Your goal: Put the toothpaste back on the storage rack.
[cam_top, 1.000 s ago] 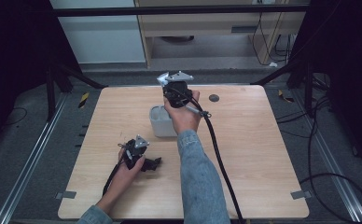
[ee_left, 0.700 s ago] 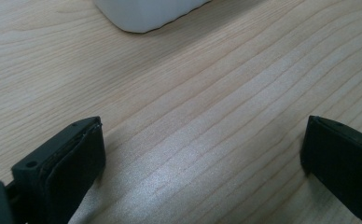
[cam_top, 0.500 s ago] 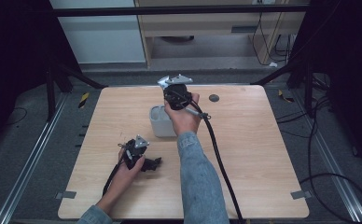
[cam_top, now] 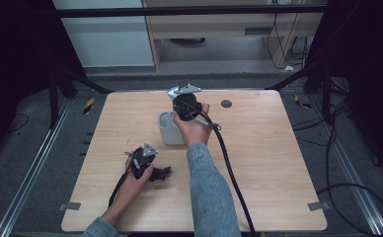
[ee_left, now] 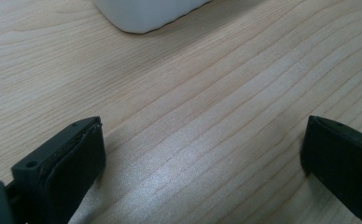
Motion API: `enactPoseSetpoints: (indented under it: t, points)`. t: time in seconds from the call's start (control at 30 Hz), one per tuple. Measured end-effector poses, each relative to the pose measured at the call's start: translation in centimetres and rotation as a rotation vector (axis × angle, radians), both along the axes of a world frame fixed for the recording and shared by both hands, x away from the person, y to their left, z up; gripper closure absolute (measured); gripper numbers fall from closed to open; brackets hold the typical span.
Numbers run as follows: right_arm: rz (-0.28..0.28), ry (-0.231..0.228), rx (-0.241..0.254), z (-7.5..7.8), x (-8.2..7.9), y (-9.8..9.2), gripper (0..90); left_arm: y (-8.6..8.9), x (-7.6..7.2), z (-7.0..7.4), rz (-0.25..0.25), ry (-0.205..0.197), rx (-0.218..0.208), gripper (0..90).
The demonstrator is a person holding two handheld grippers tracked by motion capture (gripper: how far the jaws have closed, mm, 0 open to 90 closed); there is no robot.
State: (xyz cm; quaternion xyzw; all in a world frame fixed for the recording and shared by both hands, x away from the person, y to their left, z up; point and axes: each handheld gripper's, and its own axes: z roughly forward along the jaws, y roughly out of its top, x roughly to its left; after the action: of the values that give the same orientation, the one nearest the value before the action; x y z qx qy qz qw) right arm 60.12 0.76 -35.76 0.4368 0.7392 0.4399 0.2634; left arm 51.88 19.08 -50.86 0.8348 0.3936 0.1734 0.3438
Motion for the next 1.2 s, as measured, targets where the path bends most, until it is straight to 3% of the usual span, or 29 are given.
enactPoseSetpoints:
  t: [0.53,1.2]
  points:
    - [-0.002,0.021,-0.005,-1.3,0.3,0.8,81.4,0.0,0.0,0.0,0.0,0.0,0.0,0.0]
    - [-0.002,0.049,-0.046,-2.5,0.3,0.7,81.4,0.0,0.0,0.0,0.0,0.0,0.0,0.0]
